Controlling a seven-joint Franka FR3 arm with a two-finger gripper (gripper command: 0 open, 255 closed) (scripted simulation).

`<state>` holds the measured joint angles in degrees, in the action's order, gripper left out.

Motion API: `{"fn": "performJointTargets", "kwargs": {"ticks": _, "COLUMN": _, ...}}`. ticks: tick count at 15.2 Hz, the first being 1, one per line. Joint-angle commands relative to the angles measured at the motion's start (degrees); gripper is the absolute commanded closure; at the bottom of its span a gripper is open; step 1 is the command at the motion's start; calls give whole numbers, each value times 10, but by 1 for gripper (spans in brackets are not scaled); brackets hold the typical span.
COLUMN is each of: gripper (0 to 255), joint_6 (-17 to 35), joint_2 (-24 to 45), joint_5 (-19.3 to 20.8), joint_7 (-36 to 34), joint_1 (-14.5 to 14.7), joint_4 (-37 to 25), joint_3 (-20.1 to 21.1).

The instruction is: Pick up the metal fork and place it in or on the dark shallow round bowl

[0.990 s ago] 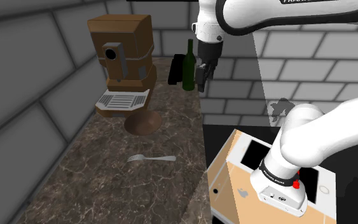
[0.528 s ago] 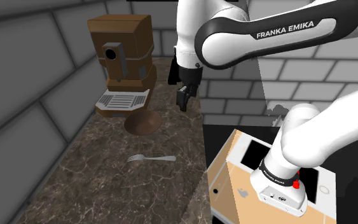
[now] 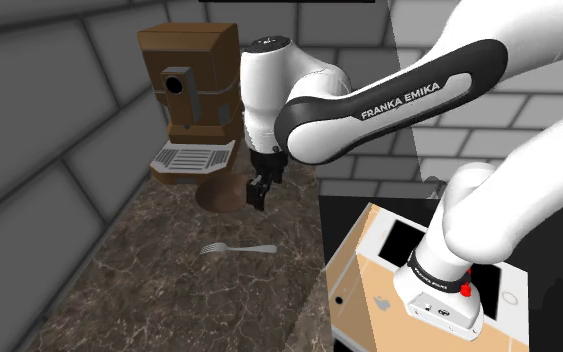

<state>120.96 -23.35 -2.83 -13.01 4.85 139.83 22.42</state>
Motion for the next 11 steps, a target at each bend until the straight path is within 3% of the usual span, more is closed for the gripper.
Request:
{"fn": "performJointTargets", "kwargs": {"ticks": 1, "gripper": 0, "joint_6": 36, "joint_2": 43, "joint_5": 12, "joint_7": -25, "joint_1": -3, "joint_4": -10, "joint_3": 22}}
{"fn": "performJointTargets", "kwargs": {"ticks": 6, "gripper": 0, "joint_6": 103, "joint_2": 146, "joint_5": 66, "joint_7": -103, "joint_1": -8, "joint_4": -43, "joint_3": 72}}
{"fn": "performJointTargets", "kwargs": {"ticks": 11, "gripper": 0, "joint_6": 148, "joint_2": 265, "joint_5": 165, "joint_7": -203, "joint_1": -2, "joint_4": -97, "joint_3": 102}}
